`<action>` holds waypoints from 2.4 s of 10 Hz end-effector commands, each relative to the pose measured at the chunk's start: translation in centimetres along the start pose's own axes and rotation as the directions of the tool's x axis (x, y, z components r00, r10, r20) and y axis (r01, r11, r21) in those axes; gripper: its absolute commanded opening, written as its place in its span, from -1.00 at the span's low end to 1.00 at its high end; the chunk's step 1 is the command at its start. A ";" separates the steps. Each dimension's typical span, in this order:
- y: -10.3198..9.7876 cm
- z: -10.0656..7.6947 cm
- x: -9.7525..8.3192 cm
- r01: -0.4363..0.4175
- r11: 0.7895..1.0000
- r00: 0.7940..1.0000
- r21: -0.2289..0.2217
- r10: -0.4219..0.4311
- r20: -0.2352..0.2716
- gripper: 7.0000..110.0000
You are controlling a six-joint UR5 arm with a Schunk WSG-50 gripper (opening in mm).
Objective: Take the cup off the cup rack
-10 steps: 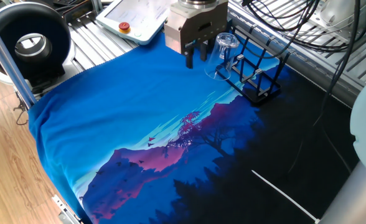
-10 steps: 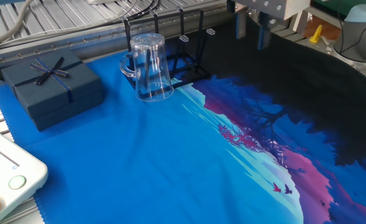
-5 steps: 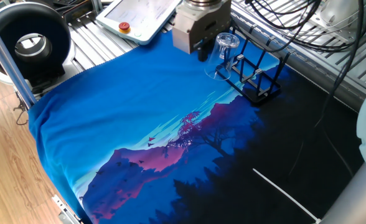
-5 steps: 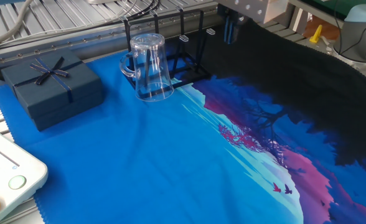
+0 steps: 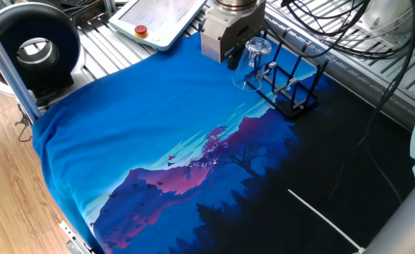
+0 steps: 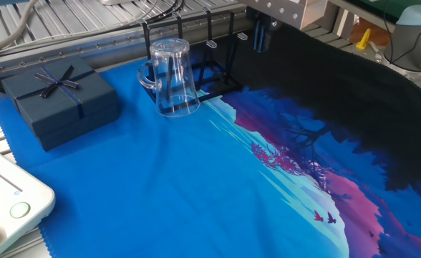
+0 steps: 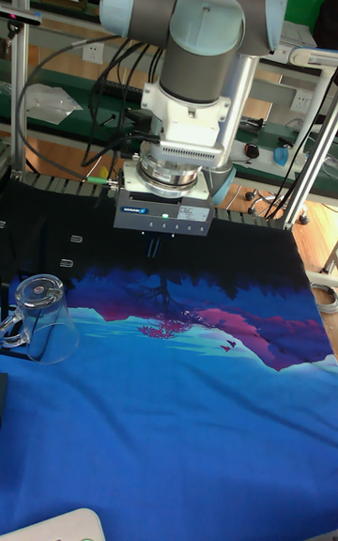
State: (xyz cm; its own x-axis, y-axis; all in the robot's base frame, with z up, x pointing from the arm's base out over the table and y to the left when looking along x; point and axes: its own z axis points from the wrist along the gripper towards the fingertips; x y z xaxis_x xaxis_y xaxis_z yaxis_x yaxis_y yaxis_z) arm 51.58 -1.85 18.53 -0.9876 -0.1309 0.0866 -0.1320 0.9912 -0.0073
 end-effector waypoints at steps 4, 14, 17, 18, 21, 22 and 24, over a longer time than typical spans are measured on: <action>0.8 -0.4 -0.5 0.005 1.000 1.000 -0.008 -0.005 0.014 -1.00; 0.3 -0.2 -0.5 -0.002 0.999 1.000 0.033 0.001 0.012 -1.00; -0.7 -0.1 0.1 0.036 0.999 0.999 0.005 -0.036 0.001 -1.00; -0.9 -0.4 0.2 0.050 0.999 0.999 0.001 -0.050 -0.005 -1.00; -1.4 -0.5 -0.4 0.049 0.998 0.999 0.028 -0.050 0.012 -1.00; -1.5 -0.5 -0.5 0.037 0.999 0.999 0.033 -0.037 0.016 -1.00; -1.6 -0.4 -0.4 0.018 0.999 1.000 0.040 -0.018 0.016 -1.00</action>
State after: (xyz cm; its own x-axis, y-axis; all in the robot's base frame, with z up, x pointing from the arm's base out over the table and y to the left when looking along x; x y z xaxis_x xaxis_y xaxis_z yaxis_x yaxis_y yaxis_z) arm 52.05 -3.34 18.82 -0.9825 -0.1680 0.0799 -0.1719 0.9841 -0.0445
